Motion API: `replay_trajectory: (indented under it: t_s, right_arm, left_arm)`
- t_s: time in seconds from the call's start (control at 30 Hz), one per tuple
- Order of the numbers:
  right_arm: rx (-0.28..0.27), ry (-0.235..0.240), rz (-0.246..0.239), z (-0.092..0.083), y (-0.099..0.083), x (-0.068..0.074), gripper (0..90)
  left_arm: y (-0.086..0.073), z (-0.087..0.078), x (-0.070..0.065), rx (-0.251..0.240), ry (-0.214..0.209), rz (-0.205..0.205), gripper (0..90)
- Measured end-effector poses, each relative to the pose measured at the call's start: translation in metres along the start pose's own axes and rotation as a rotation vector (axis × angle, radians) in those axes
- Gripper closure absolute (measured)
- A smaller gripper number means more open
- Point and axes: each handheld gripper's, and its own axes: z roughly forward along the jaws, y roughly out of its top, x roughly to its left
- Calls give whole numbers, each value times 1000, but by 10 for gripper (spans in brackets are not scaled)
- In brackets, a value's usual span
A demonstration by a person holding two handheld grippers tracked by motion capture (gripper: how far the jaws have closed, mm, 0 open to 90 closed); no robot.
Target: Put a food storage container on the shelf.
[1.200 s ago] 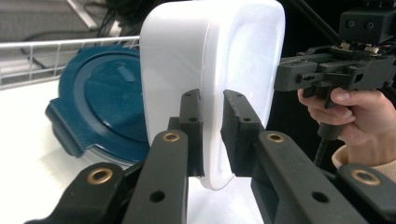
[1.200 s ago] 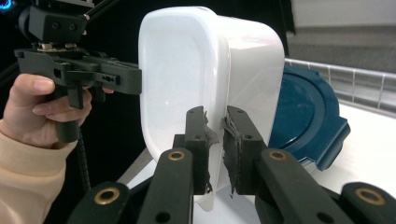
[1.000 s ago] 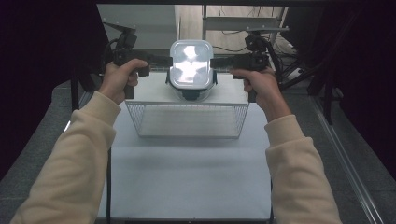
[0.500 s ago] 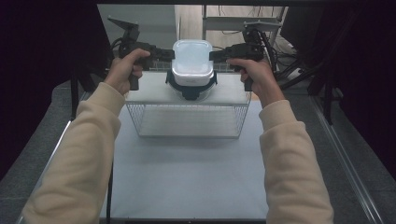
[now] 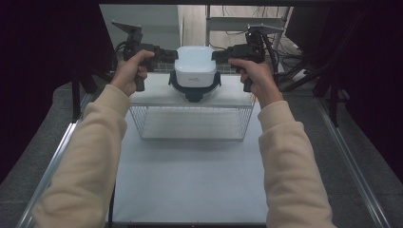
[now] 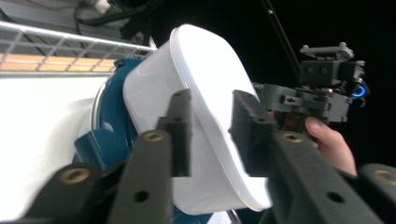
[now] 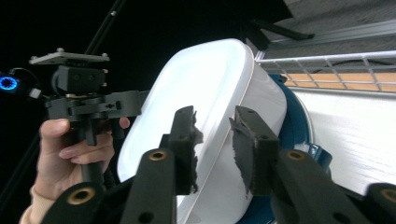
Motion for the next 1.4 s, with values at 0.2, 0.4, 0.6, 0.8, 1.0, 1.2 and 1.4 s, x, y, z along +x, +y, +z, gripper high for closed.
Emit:
replay_trajectory:
  t_s: [0.2, 0.4, 0.6, 0.8, 1.0, 1.2, 1.4]
  right_arm:
    - [-68, -117, -175, -15, -14, 18, 392]
    - [-112, -135, -385, -52, -50, 28, 332]
    - [-138, -108, -460, -84, -98, 24, 308]
    - [-143, -155, -535, -102, -157, 11, 288]
    - [-127, -181, -548, -107, -214, -15, 275]
    - [-74, -232, -519, -103, -259, -49, 262]
    - [-7, -260, -510, -92, -283, -68, 248]
  left_arm:
    - [-15, -22, -24, -117, 131, 172, 339]
    - [-61, -47, -40, -121, 198, 337, 298]
    - [-124, -64, -32, -98, 226, 429, 301]
    - [-183, -70, -15, -80, 223, 458, 303]
    - [-241, -64, 3, -37, 255, 477, 296]
    - [-279, -52, 26, -1, 378, 492, 272]
    - [-288, -41, 38, 54, 425, 502, 263]
